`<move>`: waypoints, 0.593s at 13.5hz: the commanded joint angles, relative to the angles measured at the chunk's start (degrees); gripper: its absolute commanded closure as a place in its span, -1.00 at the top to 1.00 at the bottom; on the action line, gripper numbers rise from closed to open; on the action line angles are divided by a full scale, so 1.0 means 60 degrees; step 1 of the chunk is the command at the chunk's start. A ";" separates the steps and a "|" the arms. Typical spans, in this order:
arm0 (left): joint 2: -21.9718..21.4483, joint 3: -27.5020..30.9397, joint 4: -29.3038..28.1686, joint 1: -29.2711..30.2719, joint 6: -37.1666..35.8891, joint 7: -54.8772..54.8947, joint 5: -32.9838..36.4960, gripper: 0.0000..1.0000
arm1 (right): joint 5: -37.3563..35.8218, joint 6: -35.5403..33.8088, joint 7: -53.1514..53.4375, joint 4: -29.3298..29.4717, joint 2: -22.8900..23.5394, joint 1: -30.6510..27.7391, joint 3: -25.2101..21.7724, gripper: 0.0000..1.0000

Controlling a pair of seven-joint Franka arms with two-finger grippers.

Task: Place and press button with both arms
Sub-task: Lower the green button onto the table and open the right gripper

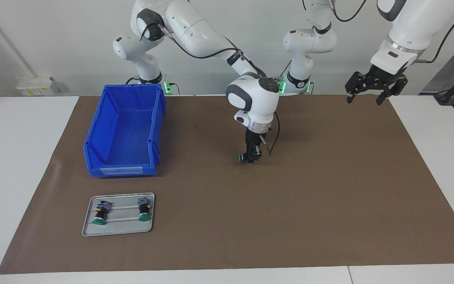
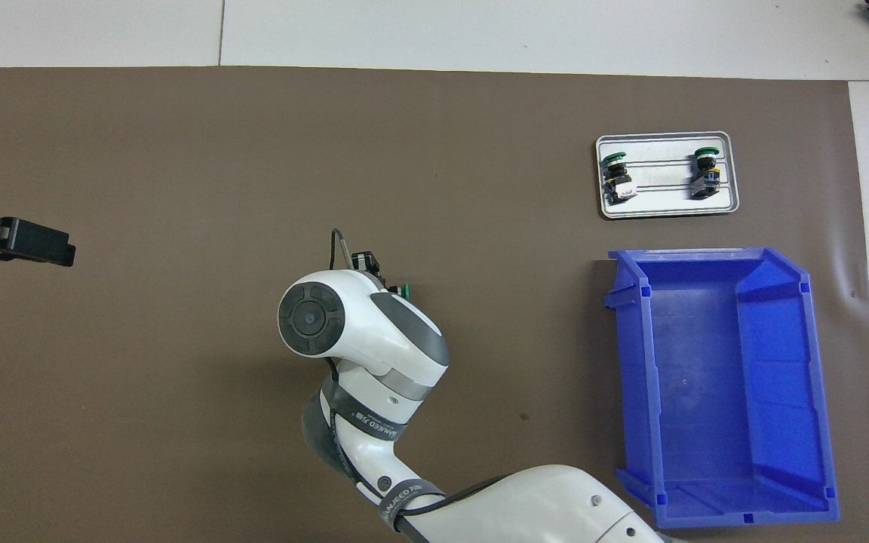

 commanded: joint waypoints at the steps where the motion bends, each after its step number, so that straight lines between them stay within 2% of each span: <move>1: -0.0255 -0.0072 -0.0315 0.0083 0.0193 -0.0074 0.0149 1.00 | -0.0171 0.0648 0.0386 -0.0701 -0.0348 0.0004 0.0010 -0.39; 3: -0.0240 -0.0130 -0.0315 -0.0093 0.0310 -0.0046 0.0149 1.00 | -0.0346 0.0476 0.0124 -0.0645 -0.0392 0.0004 -0.0004 0.99; 5: -0.0240 -0.0145 -0.0315 -0.0078 0.0238 -0.0046 0.0149 1.00 | -0.0683 0.0387 -0.1028 -0.0629 -0.0653 -0.0213 0.0010 1.00; 8: -0.0240 -0.0145 -0.0330 -0.0034 0.0383 0.0157 0.0164 0.99 | -0.0582 0.0314 -0.2816 -0.1037 -0.1925 -0.1004 0.0025 1.00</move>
